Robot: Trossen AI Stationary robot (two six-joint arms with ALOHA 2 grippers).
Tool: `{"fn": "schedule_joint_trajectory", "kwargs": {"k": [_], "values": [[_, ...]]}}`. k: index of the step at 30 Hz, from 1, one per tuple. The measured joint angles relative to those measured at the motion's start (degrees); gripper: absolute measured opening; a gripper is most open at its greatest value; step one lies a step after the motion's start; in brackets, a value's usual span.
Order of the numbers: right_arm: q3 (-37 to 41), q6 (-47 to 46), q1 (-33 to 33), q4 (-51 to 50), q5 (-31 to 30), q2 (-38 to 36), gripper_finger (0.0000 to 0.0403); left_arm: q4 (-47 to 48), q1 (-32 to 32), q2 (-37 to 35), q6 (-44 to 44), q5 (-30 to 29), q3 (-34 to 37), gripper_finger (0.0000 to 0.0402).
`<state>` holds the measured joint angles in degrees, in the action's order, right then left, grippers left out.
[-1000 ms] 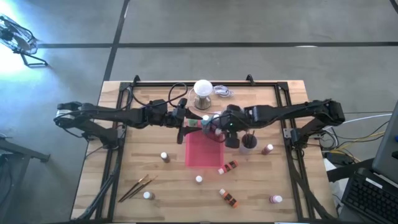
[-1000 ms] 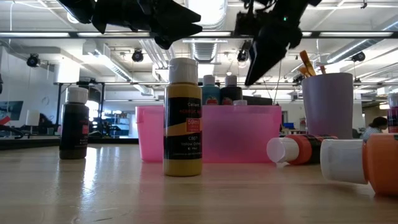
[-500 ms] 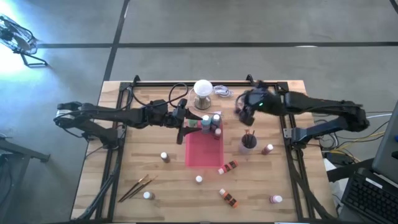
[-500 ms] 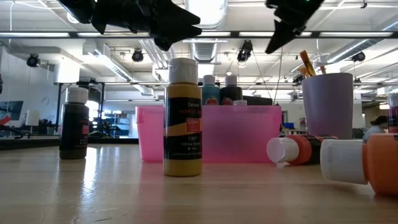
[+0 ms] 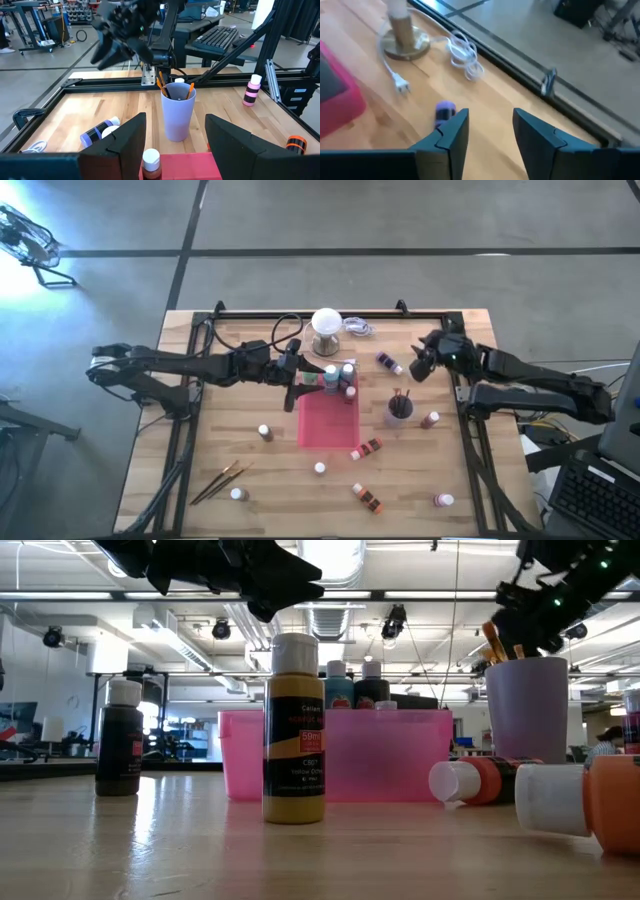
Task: Pick & Place Paint Supplies
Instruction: Put the small purple paint bottle into the red bin
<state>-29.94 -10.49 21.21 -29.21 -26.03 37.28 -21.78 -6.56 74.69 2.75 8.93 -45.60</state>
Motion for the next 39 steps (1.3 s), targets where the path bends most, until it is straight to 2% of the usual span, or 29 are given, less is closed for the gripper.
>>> {"fn": "schedule_joint_trajectory", "kwargs": {"k": [4,10,20,27,32,39], "values": [[6.08,-4.26,0.00,0.77,-4.17,-3.63,0.0172,0.00,-0.01,-0.02,0.01,0.00,0.00,0.0209],[12.43,-6.45,0.19,8.79,-5.41,-3.93,0.0196,-0.01,0.00,-0.01,0.00,0.00,0.00,0.0209],[22.57,-7.13,0.66,19.21,-7.08,-3.70,0.0186,0.00,0.01,-0.02,0.01,0.00,0.00,0.0209],[26.65,-4.89,0.66,25.74,-3.19,-3.72,0.0180,0.00,0.01,-0.01,0.00,0.00,0.00,0.0209],[27.50,-3.31,0.72,27.08,0.70,-3.38,0.0198,0.00,0.01,-0.01,0.00,0.01,0.00,0.0209],[27.47,-3.40,1.03,26.86,2.68,-3.37,0.0225,0.00,0.00,-0.01,-0.01,0.00,0.00,0.0209]]}}
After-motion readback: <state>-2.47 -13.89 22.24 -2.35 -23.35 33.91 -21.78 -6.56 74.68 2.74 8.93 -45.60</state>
